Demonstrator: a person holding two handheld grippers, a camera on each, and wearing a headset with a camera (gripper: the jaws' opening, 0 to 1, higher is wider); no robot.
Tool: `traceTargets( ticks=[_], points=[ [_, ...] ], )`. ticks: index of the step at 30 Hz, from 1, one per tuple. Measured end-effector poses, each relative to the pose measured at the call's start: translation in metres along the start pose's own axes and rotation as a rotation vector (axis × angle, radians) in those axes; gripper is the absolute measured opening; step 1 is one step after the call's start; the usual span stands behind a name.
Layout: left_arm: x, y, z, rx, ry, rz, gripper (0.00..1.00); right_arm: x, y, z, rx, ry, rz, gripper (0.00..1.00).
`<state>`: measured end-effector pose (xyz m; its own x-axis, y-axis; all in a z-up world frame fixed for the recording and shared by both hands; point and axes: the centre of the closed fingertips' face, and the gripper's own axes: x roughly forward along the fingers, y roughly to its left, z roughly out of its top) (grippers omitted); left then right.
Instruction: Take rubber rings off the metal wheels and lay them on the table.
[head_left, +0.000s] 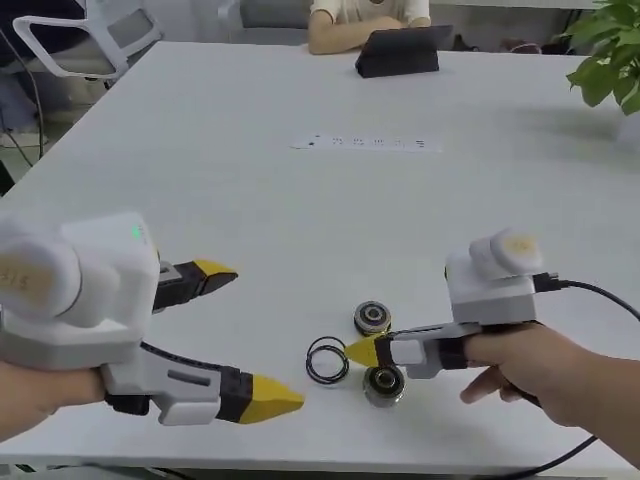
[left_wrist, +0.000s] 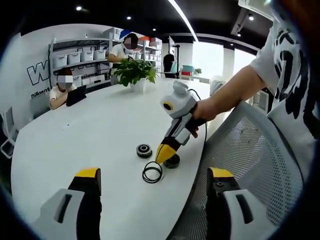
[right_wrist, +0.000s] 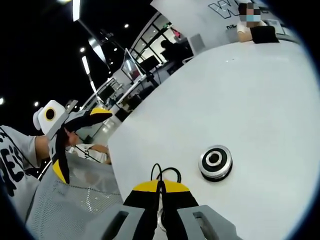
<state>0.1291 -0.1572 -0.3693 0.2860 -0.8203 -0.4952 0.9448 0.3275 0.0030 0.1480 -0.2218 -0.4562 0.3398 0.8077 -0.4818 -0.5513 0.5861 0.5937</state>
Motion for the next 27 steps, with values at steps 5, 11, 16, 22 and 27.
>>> traceTargets(
  ticks=[5, 11, 16, 22, 27],
  points=[
    [-0.0002, 0.0006, 0.0007, -0.003, -0.003, 0.001, 0.85, 0.0007, -0.0014, -0.0002, -0.005, 0.001, -0.003, 0.00],
    [0.0006, 0.0000, -0.0008, 0.000, 0.002, -0.002, 0.85, 0.0024, -0.0026, -0.0020, -0.016, 0.012, -0.009, 0.00],
    [0.0014, -0.0011, -0.0024, 0.000, 0.008, -0.006, 0.85, 0.0035, -0.0034, -0.0030, -0.030, 0.019, -0.016, 0.00],
    [0.0018, -0.0021, -0.0024, 0.000, 0.009, -0.007, 0.85, 0.0044, -0.0034, -0.0032, -0.047, 0.020, -0.017, 0.00],
    [0.0021, -0.0024, -0.0029, 0.000, 0.013, -0.008, 0.85, 0.0043, -0.0042, -0.0038, -0.065, 0.023, -0.021, 0.00]
  ],
)
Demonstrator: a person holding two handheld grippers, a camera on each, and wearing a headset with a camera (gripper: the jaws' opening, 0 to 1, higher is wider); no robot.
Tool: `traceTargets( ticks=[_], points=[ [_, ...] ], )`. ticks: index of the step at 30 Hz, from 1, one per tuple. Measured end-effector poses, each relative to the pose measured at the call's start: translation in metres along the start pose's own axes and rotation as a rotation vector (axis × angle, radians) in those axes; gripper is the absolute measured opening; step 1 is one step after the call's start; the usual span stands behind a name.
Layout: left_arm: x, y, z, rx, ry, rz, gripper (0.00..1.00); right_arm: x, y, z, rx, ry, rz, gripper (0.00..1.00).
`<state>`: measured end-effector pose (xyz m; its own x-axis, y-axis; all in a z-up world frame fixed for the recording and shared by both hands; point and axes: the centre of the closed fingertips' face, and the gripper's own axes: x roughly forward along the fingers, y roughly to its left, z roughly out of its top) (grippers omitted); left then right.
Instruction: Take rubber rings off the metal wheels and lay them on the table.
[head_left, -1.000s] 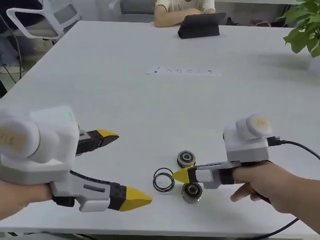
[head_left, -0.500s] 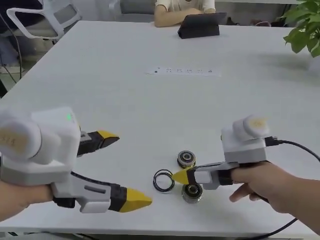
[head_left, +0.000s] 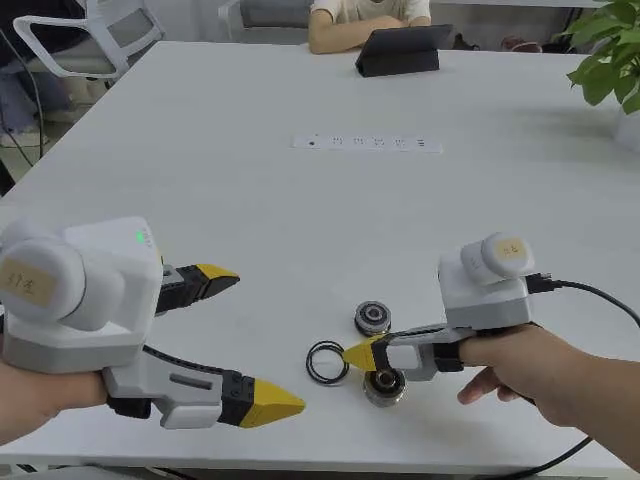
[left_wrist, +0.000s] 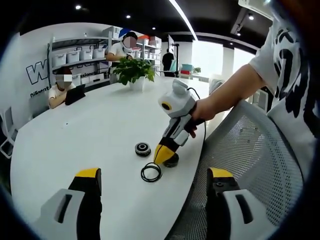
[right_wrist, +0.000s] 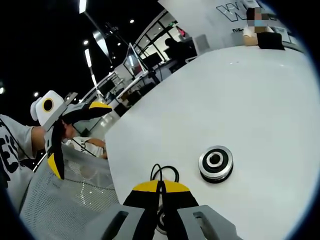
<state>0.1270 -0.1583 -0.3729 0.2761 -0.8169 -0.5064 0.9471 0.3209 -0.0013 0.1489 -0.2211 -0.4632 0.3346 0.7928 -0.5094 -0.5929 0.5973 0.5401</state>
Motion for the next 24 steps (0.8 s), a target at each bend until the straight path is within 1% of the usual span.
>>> traceTargets(
  ticks=[5, 9, 24],
  points=[
    [0.0000, 0.0000, -0.0007, 0.001, 0.003, 0.002, 0.84, -0.0006, -0.0016, 0.0014, -0.012, -0.010, -0.009, 0.00],
    [-0.0002, -0.0001, -0.0014, 0.002, 0.007, 0.001, 0.84, -0.0008, -0.0032, 0.0012, -0.025, -0.007, -0.016, 0.01],
    [0.0011, -0.0008, -0.0002, 0.005, 0.012, -0.004, 0.84, -0.0032, -0.0050, 0.0028, -0.041, -0.022, -0.025, 0.08]
  ],
)
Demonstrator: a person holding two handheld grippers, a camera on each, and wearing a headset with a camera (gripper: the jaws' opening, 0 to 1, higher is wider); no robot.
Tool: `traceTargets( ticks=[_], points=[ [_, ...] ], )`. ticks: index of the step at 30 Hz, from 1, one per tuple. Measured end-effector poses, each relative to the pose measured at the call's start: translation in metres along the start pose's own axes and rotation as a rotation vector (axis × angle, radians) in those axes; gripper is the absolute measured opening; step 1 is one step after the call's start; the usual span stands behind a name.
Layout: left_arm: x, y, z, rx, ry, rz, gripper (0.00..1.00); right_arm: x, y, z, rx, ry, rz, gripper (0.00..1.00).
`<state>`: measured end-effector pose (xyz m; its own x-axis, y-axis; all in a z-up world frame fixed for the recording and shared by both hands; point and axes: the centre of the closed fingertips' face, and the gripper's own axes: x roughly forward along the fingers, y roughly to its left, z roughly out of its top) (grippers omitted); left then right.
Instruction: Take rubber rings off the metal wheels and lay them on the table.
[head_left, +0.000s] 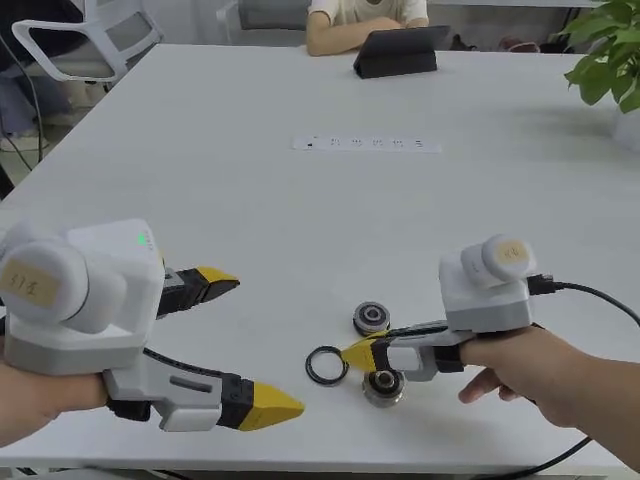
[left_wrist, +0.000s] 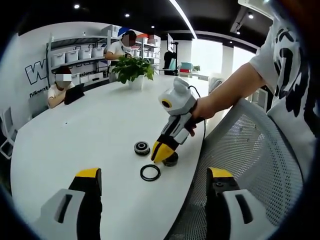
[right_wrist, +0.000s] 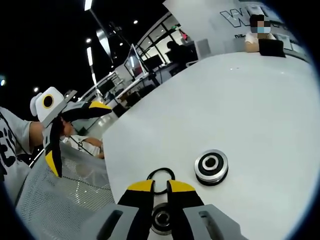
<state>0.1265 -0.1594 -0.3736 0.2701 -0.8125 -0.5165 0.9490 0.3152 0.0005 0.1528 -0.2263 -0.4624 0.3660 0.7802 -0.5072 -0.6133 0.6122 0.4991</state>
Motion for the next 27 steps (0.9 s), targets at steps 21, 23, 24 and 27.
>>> traceTargets(
  ticks=[21, 23, 24, 27],
  points=[
    [0.000, 0.001, -0.001, 0.003, 0.009, 0.002, 0.83, -0.011, -0.001, 0.016, -0.009, -0.070, -0.010, 0.13],
    [0.001, 0.002, 0.000, 0.002, 0.008, 0.002, 0.83, -0.012, -0.002, 0.017, -0.010, -0.077, -0.014, 0.14],
    [0.001, 0.002, 0.000, 0.002, 0.008, 0.002, 0.83, -0.013, -0.003, 0.018, -0.011, -0.080, -0.015, 0.14],
    [0.002, 0.003, 0.001, 0.004, 0.008, 0.002, 0.83, -0.015, -0.004, 0.021, -0.012, -0.095, -0.019, 0.16]
  ],
)
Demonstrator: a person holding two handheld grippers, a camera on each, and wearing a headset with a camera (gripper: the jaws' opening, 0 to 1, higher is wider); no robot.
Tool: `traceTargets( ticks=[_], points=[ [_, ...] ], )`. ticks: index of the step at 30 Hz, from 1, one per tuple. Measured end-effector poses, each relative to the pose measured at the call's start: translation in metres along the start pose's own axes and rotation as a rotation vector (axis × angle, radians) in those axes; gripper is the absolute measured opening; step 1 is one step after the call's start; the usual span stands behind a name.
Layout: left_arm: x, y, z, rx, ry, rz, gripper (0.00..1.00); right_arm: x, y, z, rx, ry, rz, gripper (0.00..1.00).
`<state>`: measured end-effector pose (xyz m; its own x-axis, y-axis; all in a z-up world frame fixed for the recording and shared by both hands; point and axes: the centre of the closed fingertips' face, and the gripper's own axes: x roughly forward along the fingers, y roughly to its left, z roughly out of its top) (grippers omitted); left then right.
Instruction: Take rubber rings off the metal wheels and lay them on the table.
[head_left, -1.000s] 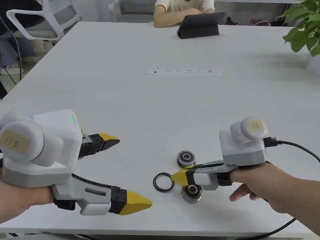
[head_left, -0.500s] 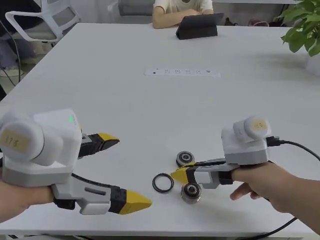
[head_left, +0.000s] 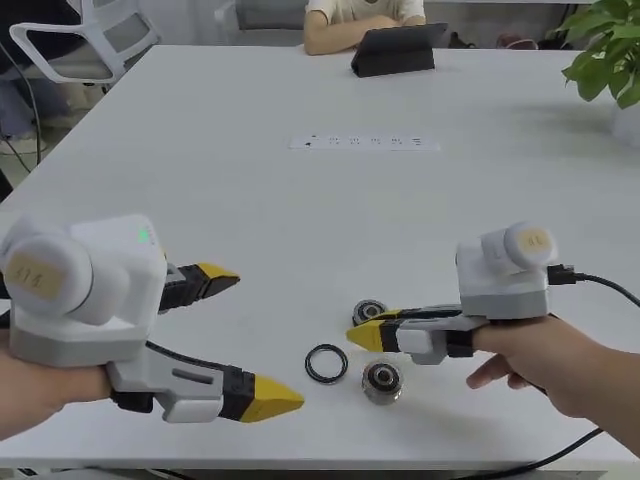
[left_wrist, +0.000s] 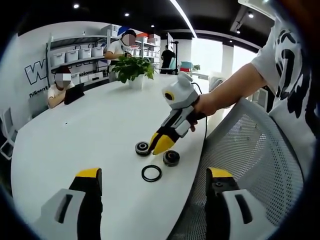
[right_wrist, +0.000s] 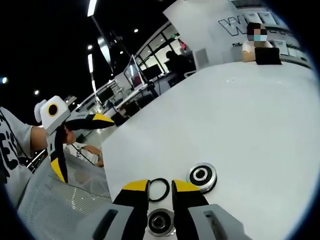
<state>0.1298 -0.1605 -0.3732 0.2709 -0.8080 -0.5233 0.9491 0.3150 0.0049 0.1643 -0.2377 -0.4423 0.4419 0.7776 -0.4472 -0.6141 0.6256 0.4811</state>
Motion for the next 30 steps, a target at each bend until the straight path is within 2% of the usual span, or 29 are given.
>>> traceTargets(
  ticks=[7, 17, 30],
  points=[
    [0.003, 0.004, 0.001, 0.001, 0.006, -0.004, 0.81, -0.004, -0.004, 0.006, -0.006, -0.032, -0.013, 0.17],
    [0.012, 0.010, 0.009, 0.002, -0.003, -0.005, 0.81, -0.011, -0.014, 0.011, -0.030, -0.061, -0.048, 0.20],
    [0.025, 0.017, 0.013, 0.011, 0.001, -0.009, 0.80, -0.017, -0.027, 0.012, -0.121, -0.071, -0.098, 0.24]
  ],
)
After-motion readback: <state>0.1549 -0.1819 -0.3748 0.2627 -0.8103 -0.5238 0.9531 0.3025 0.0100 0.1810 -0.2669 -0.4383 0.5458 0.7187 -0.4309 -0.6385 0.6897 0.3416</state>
